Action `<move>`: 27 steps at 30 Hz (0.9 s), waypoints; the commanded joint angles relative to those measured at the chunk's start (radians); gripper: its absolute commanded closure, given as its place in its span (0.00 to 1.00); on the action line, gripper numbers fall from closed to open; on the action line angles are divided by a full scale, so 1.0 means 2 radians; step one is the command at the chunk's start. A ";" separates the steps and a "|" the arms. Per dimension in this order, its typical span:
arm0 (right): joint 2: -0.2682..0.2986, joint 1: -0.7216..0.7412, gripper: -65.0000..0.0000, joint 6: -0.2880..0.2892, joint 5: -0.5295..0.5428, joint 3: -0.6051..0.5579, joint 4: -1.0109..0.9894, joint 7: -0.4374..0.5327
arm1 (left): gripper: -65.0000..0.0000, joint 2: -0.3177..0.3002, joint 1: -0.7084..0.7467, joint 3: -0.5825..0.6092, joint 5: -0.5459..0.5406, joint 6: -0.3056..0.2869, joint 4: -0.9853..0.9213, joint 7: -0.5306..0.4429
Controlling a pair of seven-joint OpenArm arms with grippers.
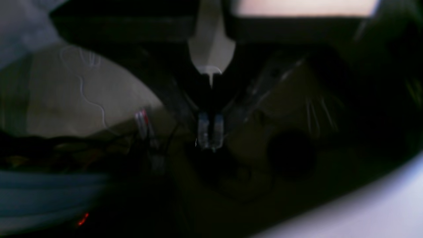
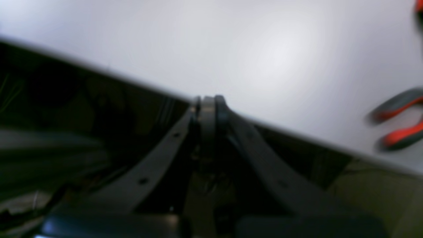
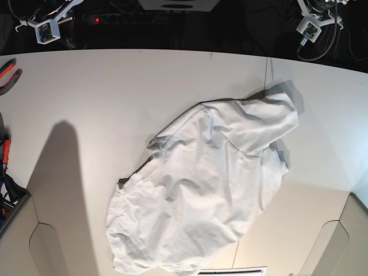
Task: Layout the t-shirt on the table in an organized manner, then fold the t-shirt properly
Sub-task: 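Lower both grippers onto the crumpled white t-shirt and pinch the fabric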
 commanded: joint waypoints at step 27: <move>-0.162 0.363 1.00 0.009 0.003 0.030 -0.058 -0.048 | 0.76 -0.002 -0.264 0.166 0.108 -0.021 0.062 -0.024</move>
